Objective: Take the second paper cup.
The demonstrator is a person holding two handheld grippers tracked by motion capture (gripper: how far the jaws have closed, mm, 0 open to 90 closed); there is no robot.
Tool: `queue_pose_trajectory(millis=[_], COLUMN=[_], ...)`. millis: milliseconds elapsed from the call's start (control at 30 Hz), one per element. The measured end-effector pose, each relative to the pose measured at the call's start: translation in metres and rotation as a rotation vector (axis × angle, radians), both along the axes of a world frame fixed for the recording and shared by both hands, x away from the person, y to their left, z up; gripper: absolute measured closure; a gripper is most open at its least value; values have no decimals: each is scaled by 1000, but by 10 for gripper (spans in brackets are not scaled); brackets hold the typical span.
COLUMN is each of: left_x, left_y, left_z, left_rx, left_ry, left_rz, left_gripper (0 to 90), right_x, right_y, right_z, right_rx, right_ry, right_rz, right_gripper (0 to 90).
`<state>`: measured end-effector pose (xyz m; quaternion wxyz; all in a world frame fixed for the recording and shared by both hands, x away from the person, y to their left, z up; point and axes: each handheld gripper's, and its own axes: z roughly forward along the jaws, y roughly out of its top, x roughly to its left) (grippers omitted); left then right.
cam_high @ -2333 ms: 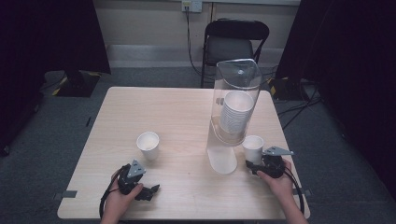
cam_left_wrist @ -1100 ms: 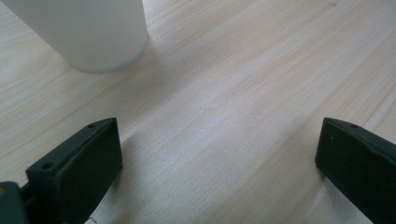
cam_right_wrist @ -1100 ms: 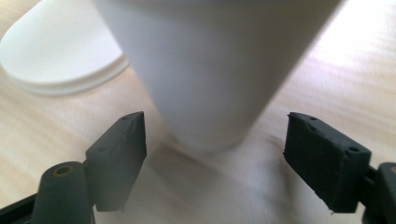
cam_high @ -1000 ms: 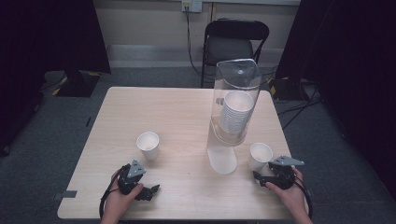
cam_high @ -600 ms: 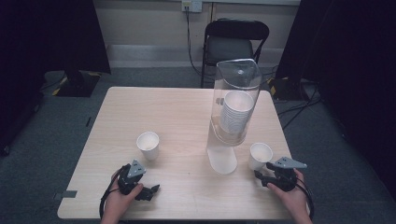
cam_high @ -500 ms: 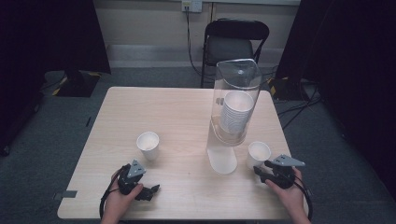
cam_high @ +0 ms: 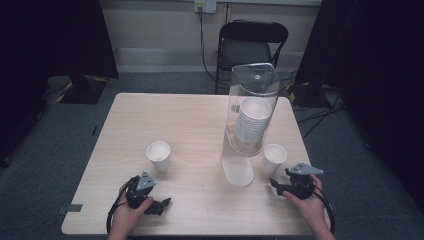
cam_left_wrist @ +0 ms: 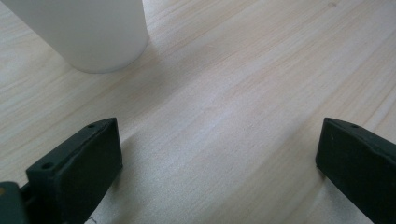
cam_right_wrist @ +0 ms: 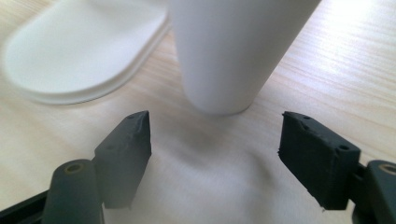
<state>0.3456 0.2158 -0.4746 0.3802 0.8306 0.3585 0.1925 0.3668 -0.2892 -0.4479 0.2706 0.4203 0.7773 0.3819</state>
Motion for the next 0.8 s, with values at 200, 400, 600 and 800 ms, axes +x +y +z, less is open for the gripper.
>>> queue_pose_trajectory(millis=[200,400,600,800], left_x=[0,0,0,0], left_y=[0,0,0,0], left_z=[0,0,0,0], left_rx=[-1,-1,0,2], left_ry=[0,0,0,0], left_rz=[0,0,0,-1], left_gripper=[0,0,0,0], right_x=[-17,-34,-40,-41], right_y=[-19,-34,-42,-42], right_z=[-6,-13,-15,-16], right_rx=[83,53,39,0], right_ry=[31,50,72,70], right_rz=[-19,22,32,47], right_gripper=[156,150,146,144])
